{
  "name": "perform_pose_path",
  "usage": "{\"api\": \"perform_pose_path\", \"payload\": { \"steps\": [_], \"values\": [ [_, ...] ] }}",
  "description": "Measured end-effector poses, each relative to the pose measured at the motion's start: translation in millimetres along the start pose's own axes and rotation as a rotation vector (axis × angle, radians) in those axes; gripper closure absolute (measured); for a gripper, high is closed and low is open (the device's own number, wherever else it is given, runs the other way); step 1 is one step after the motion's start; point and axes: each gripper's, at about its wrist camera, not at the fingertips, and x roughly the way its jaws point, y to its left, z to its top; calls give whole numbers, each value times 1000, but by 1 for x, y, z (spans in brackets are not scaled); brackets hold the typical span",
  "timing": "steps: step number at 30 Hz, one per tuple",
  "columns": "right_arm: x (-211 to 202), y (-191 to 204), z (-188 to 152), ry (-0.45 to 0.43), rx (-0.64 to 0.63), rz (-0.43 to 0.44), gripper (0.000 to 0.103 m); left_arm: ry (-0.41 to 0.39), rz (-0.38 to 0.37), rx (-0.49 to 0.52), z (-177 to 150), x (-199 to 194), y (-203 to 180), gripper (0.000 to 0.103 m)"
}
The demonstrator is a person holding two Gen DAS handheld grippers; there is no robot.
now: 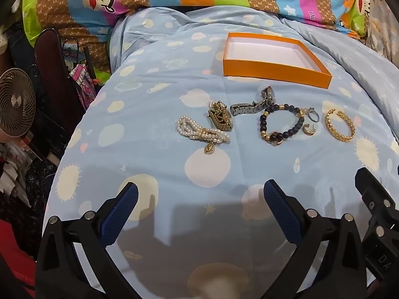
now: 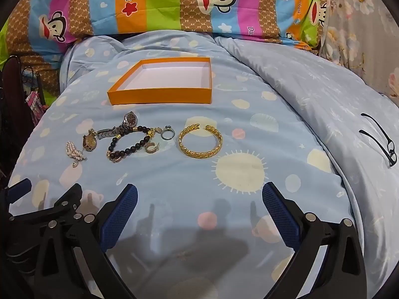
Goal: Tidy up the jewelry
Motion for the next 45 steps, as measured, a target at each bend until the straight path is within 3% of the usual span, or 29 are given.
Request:
{"api": "perform_pose_path", "payload": {
  "steps": [7,12,30,45],
  "values": [
    [1,-2,0,-2,6,-4,5,4,-22,3,1,3,10,5],
    [3,-3,0,-4,10,1,5,-15,21,26,1,2,-5,5],
    [2,-1,1,-9,7,-2,5,-1,-7,6,2,7,-3,5],
    [1,0,1,-8,6,-3,5,-8,20,17,1,4,-4,5]
  ]
}}
